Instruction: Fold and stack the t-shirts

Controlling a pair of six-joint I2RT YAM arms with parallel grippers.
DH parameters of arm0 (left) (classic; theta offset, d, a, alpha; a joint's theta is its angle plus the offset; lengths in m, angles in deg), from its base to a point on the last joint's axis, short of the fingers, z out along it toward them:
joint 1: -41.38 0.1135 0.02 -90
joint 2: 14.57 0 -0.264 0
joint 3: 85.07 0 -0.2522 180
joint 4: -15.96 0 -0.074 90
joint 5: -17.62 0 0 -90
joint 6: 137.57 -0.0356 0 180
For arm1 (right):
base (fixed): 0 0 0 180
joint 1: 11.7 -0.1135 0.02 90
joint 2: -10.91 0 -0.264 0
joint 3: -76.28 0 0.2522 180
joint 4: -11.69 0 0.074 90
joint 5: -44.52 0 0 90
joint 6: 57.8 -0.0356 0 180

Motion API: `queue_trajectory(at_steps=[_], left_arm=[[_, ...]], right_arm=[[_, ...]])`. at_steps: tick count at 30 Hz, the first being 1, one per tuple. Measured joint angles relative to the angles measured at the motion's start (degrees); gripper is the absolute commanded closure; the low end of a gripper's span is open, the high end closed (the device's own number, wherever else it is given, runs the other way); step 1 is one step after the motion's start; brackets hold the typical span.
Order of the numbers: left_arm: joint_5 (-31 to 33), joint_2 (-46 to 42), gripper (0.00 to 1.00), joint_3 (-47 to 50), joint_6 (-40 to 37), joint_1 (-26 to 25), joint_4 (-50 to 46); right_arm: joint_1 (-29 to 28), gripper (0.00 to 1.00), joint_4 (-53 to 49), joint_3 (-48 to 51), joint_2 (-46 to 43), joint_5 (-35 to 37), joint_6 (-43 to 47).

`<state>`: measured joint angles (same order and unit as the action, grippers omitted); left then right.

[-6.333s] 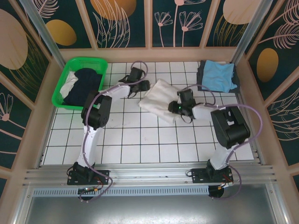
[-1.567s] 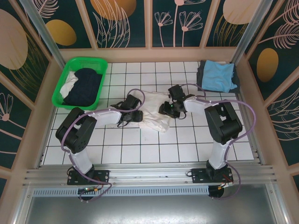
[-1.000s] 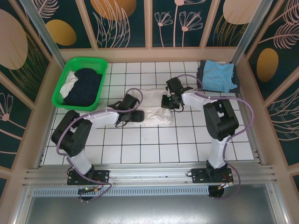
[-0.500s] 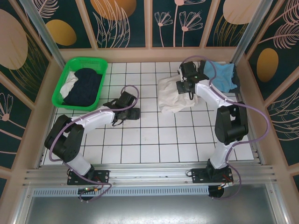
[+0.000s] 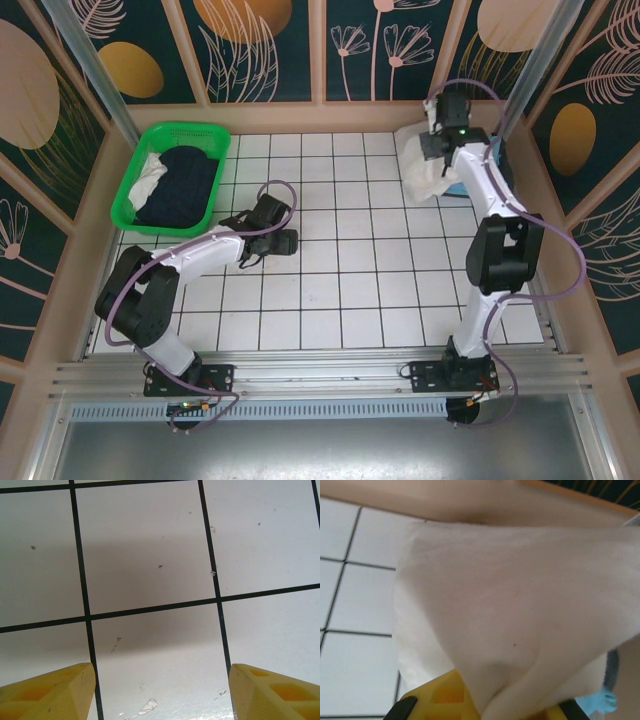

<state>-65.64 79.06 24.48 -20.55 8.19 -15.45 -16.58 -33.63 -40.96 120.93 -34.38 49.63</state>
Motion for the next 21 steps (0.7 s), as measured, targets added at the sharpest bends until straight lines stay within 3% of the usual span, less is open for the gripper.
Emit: queue_trajectory(at_steps=[10,21], left_arm=[[1.38,0.31,0.28,0.0,-0.04,0.31,-0.61],[1.86,0.26,0.28,0.04,-0.02,0.31,-2.16]], right_arm=[[11.8,1.0,2.03,-3.5,8.41,-7.45,0.94],[18.21,1.0,8.28,-2.29,12.37,-12.74,1.75]])
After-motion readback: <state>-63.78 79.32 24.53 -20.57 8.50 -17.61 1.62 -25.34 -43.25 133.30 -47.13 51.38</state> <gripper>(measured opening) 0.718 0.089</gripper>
